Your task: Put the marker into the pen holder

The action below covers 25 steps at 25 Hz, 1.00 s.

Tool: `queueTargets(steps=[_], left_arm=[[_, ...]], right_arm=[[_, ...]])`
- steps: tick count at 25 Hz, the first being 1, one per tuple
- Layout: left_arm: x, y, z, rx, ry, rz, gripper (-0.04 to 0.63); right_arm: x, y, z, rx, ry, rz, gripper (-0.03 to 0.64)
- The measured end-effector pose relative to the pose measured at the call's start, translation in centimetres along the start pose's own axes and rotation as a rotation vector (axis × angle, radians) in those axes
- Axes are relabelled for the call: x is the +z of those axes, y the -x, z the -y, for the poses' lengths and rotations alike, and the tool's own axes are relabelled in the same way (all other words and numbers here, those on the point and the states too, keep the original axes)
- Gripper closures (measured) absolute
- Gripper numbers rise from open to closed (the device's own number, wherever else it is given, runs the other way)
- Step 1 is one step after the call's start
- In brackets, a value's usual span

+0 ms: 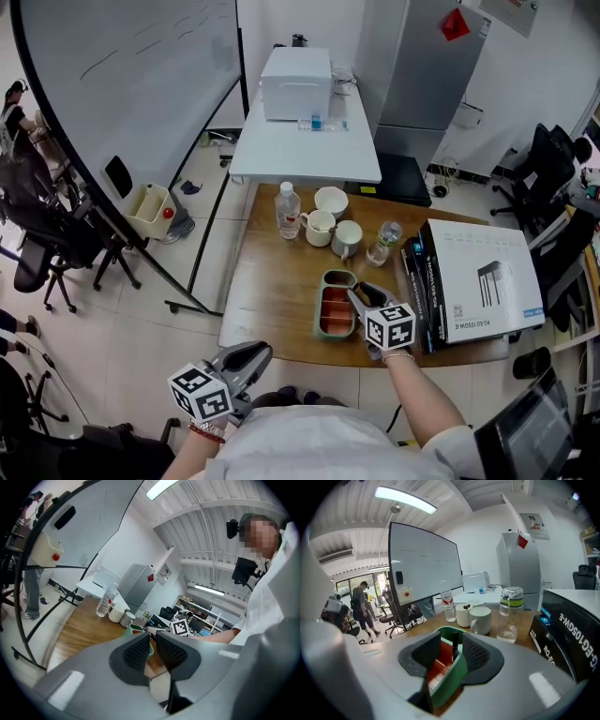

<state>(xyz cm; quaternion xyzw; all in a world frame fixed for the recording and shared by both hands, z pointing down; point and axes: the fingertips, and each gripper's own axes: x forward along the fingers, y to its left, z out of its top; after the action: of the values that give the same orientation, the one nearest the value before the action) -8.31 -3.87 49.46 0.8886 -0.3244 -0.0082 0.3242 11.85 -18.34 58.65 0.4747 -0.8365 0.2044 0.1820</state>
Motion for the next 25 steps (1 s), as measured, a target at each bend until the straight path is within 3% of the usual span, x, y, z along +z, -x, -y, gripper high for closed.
queueTargets(steps=[2,4,8,13,16,18,21,25], left_arm=[[0.2,1.1,-0.5,0.010,-0.002,0.026,0.548],[0.2,1.8,-0.9,0.017,-0.012,0.041,0.548],[0.5,1.8,-1.3,0.026,-0.061,0.039,0.548],[-1.1,-0.8,-1.4,0.009,-0.284,-0.047,0.546],[-0.3,-2.7,0.1,-0.053,-0.340,-0.014,0.545],[0.6,-3.6,0.4,-0.060,-0.378,0.007,0.501],[1.4,-4.7,-0.2,-0.058,-0.385,0.013,0.477],[1.5,-5.9,0.1,-0.080,-0.350,0.015,0.476]], right_arm=[[0.1,-0.5,-0.1,-0.017,0.023,-0.011,0.513],[0.1,-0.6,-0.2,-0.041,0.043,-0.024,0.586],[0.4,-0.3,-0.2,-0.060,0.054,-0.046,0.588],[3.4,1.9,-1.2,-0.042,0.047,0.047,0.588],[6.3,3.4,-1.8,-0.031,0.054,0.138,0.588],[8.1,3.9,-2.0,-0.029,0.048,0.199,0.588],[9.7,3.7,-1.9,-0.032,0.054,0.256,0.588],[10.0,2.8,-0.6,-0.054,0.054,0.255,0.588]])
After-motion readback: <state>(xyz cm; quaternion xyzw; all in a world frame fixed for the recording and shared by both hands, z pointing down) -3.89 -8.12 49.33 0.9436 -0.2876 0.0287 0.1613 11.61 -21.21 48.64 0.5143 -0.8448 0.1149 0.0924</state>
